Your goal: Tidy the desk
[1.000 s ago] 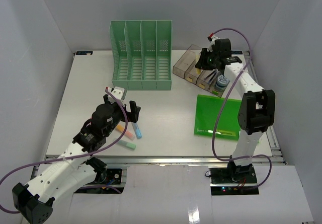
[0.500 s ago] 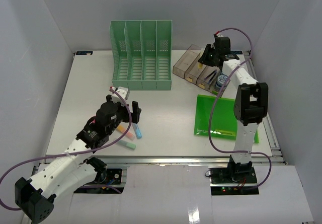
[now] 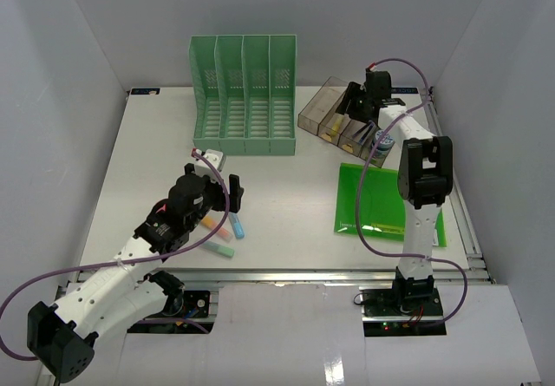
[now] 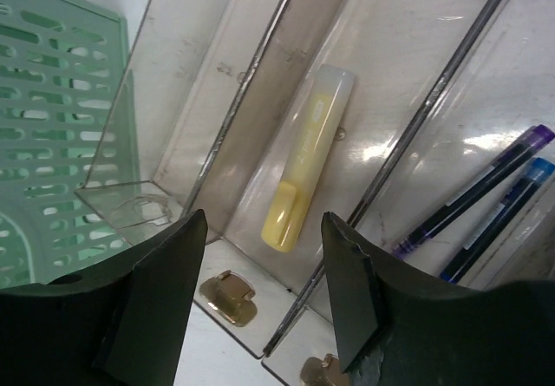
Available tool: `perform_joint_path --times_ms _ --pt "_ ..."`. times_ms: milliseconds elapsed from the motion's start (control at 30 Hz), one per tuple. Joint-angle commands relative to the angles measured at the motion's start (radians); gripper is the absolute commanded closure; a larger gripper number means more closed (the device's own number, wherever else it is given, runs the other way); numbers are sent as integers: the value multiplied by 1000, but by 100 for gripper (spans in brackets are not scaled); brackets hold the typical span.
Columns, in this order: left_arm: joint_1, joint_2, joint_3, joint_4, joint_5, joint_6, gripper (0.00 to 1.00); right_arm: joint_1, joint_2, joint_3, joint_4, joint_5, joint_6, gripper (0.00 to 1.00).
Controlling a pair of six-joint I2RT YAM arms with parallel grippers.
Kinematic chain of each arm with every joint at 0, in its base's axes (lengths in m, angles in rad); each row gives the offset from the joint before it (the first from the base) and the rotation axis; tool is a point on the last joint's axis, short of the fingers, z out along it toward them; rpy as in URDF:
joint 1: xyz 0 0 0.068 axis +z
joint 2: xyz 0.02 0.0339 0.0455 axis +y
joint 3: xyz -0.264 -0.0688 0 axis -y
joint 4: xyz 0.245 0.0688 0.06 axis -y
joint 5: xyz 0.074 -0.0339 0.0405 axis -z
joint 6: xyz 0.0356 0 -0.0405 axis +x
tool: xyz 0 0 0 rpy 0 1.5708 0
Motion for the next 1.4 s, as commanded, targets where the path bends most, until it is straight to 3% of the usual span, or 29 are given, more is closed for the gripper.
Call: perform_joint_path --times_ms 0,167,267,367,500,733,867,1000,1167,1367 --pt "6 1 38 -2 16 11 2 -18 -64 13 51 -55 36 37" --pt "10 7 35 1 24 -1 2 -31 -228 -135 100 -304 -149 35" --pt "13 22 34 5 38 -12 2 -33 -343 -233 25 -741 -447 32" --pt "17 55 39 2 51 -34 2 -33 -446 -343 -54 -907 -668 26" --pt "20 88 56 -10 56 -110 2 -32 -584 -478 -208 -926 -879 24" --pt "21 75 8 -28 54 -532 3 -42 -817 -716 -215 -834 -948 18" --pt "21 207 114 -210 -80 -654 3 -72 -934 -823 -135 -831 -914 11" --pt "21 412 244 -444 -170 -782 6 -115 -969 -843 -110 -855 -894 11" --pt "21 655 327 -516 -166 -826 21 -137 -976 -848 -109 -867 -883 11" --pt "21 741 376 -498 -160 -805 33 -179 -988 -848 -106 -883 -876 11"
